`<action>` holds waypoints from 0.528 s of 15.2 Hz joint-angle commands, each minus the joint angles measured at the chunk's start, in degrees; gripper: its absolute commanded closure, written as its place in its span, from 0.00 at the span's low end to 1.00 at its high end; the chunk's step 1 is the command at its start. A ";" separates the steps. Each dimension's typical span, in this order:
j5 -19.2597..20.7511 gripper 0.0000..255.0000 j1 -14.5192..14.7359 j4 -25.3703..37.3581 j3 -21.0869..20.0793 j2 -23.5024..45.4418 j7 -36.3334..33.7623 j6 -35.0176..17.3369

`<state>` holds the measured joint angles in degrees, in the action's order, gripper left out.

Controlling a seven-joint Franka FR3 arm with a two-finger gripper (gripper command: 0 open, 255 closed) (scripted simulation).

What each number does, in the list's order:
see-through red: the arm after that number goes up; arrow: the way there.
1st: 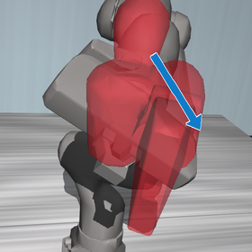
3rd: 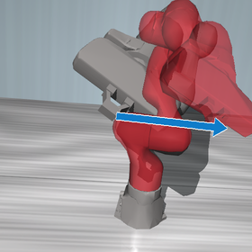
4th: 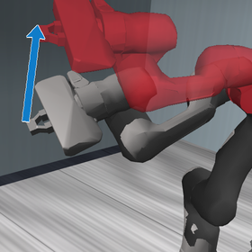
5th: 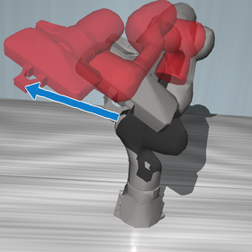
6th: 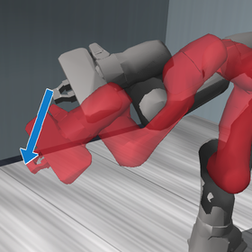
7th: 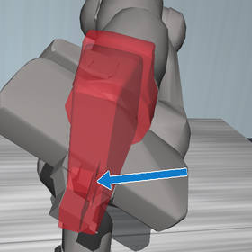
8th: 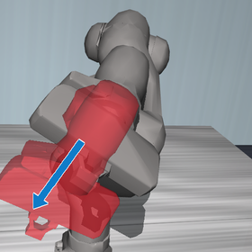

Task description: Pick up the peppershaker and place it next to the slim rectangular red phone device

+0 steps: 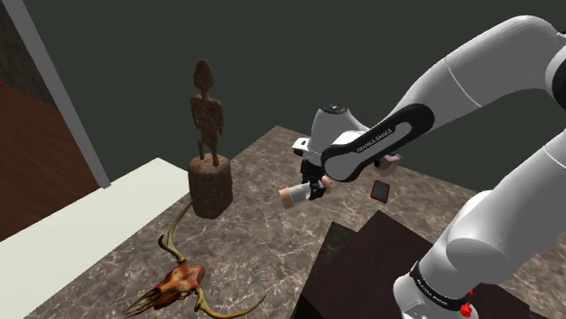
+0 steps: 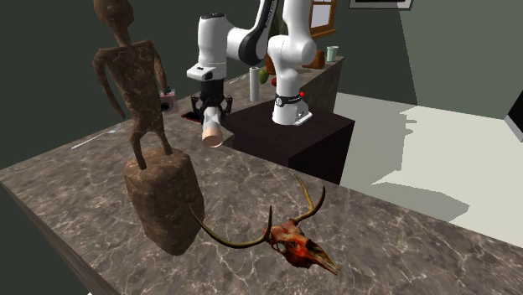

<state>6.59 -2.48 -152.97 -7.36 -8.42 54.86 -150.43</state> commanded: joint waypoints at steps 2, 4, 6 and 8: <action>-0.41 1.00 -1.76 -3.19 3.06 -2.58 5.27 -0.98; -0.38 1.00 -3.10 -4.83 5.35 -4.05 8.86 -1.36; -0.14 1.00 -4.52 -6.18 7.77 -5.29 12.44 -1.66; 0.28 1.00 -6.01 -7.21 10.29 -6.28 16.04 -1.89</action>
<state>6.64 -7.83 -159.93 1.86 -14.65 69.28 -152.02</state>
